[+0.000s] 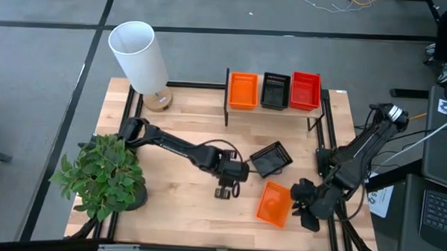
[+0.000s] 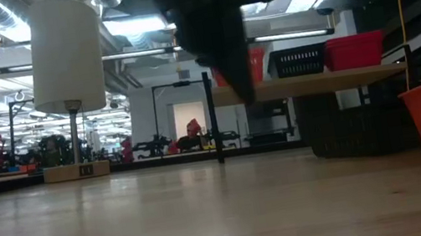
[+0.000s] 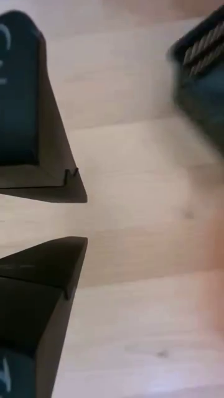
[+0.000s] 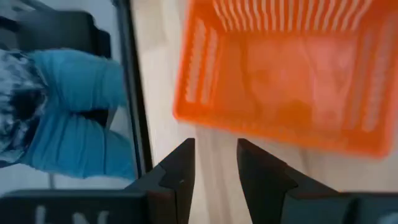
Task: Stack baskets on shelf by color
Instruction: Adjust the orange bin on the table, then stack the black bin on the black bin on the shelf
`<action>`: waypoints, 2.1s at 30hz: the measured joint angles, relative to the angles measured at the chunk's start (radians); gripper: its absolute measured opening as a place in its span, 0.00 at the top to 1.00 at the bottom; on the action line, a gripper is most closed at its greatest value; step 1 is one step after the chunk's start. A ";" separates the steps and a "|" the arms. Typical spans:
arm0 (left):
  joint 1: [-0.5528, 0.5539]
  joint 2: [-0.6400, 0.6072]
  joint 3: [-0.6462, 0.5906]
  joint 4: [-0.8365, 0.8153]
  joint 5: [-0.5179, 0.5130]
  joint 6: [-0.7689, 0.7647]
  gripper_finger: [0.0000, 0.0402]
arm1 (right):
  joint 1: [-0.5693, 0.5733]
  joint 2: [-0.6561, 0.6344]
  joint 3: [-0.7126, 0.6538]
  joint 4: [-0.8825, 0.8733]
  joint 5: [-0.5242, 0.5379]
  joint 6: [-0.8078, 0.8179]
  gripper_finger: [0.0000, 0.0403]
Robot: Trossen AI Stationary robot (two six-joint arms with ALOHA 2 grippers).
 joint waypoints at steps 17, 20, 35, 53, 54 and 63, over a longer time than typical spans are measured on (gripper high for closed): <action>-0.018 -0.034 -0.002 -0.146 0.046 -0.034 0.77 | 0.003 0.451 0.086 -0.053 -0.128 0.305 0.71; -0.019 -0.033 -0.002 -0.162 0.048 -0.048 0.77 | -0.076 0.492 0.092 -0.042 -0.065 0.280 0.71; -0.053 -0.033 -0.002 -0.187 0.066 -0.111 0.77 | -0.257 0.471 0.284 -0.090 0.356 -0.136 0.71; -0.037 -0.118 -0.001 -0.368 -0.149 -0.110 0.79 | -0.396 0.471 0.310 -0.567 0.441 -0.083 0.71; -0.030 -0.134 -0.001 -0.389 -0.170 -0.112 0.79 | -0.411 0.471 0.310 -0.563 0.433 -0.114 0.71; 0.064 -0.295 -0.001 -0.495 -0.267 -0.136 0.81 | -0.468 0.471 0.310 -0.569 0.490 -0.221 0.71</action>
